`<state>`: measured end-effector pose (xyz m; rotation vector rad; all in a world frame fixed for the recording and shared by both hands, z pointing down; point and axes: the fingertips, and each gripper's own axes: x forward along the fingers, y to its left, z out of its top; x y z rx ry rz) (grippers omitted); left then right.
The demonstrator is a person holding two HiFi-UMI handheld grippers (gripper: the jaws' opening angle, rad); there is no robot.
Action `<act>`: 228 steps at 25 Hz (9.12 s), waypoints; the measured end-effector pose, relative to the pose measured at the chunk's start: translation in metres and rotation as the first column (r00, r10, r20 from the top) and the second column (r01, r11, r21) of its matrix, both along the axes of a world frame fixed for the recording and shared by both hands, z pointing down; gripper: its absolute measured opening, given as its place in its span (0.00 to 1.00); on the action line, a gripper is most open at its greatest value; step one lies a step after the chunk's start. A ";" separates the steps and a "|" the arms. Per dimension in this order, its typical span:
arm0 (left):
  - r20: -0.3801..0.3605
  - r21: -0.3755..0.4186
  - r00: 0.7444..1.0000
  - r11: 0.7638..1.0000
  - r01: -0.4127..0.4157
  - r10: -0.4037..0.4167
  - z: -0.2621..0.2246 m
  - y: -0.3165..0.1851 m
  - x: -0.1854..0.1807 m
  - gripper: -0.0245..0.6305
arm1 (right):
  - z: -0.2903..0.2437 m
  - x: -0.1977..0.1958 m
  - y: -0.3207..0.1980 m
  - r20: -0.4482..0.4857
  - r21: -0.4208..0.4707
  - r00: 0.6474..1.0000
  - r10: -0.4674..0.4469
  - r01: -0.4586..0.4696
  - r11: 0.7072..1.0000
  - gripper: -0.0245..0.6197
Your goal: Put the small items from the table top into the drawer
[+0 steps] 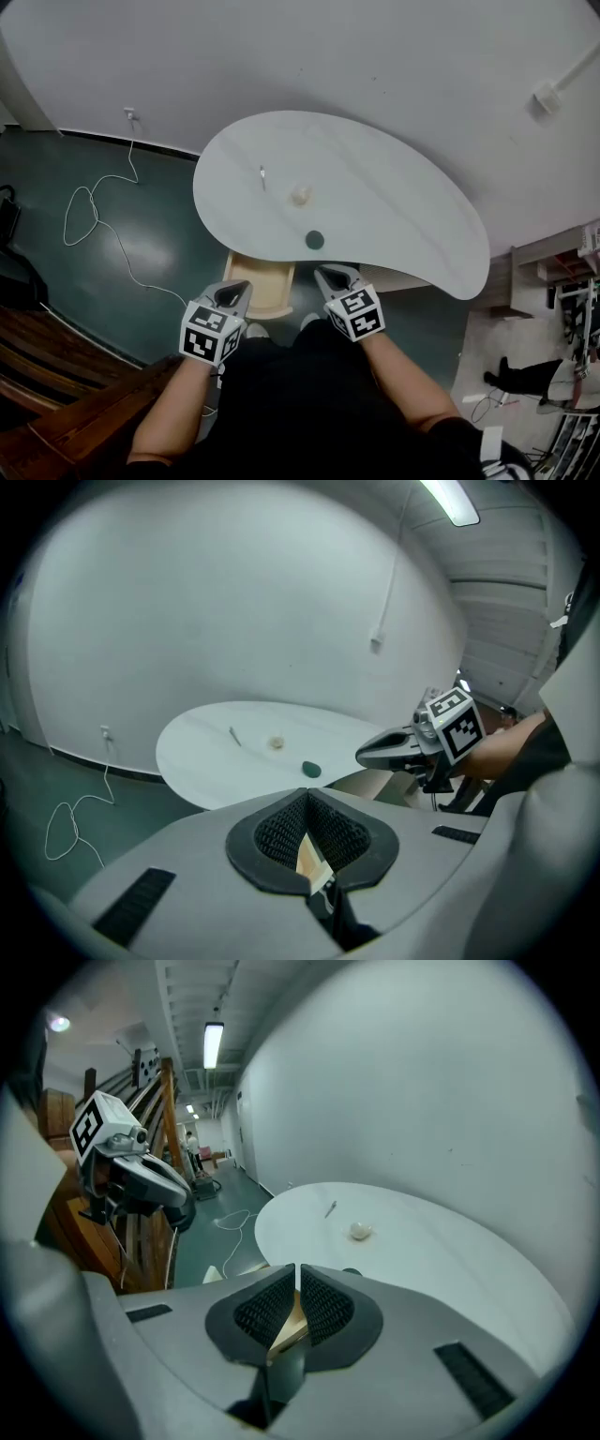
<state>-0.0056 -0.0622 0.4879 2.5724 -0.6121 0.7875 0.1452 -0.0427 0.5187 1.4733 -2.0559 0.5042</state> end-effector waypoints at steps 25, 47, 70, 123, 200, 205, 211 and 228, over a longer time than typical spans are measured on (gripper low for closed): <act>0.052 -0.106 0.971 0.965 0.239 -0.235 0.027 -0.046 -0.015 0.06 | 0.134 0.060 -0.095 -0.147 -0.310 0.955 -0.259 0.204 0.928 0.37; 0.060 -0.088 0.976 0.973 0.212 -0.208 0.032 -0.041 -0.024 0.06 | 0.102 0.012 -0.084 -0.072 -0.268 0.962 -0.262 0.235 0.934 0.20; 0.176 -0.164 0.923 0.914 0.370 -0.342 0.086 -0.006 -0.112 0.06 | 0.219 -0.131 -0.032 -0.108 -0.430 0.759 -0.643 0.547 0.718 0.20; 0.060 -0.068 0.976 0.975 0.212 -0.208 0.043 -0.039 -0.038 0.06 | 0.038 -0.090 -0.074 0.095 -0.070 0.931 -0.352 0.359 0.931 0.05; 0.092 -0.077 0.957 0.956 0.282 -0.274 0.041 -0.068 -0.027 0.06 | 0.072 -0.006 -0.146 -0.069 -0.121 0.959 -0.274 0.265 0.957 0.30; 0.091 -0.079 0.964 0.963 0.256 -0.249 0.046 -0.060 -0.035 0.06 | 0.077 -0.027 -0.121 -0.059 -0.129 0.955 -0.291 0.282 0.951 0.30; 0.092 -0.087 0.969 0.968 0.236 -0.228 0.053 -0.046 -0.046 0.06 | 0.081 -0.067 -0.089 -0.036 -0.135 0.933 -0.358 0.351 0.927 0.30; 0.119 -0.128 0.945 0.939 0.319 -0.305 0.074 -0.027 -0.093 0.06 | 0.170 -0.145 -0.030 -0.082 -0.356 0.749 -0.657 0.594 0.721 0.32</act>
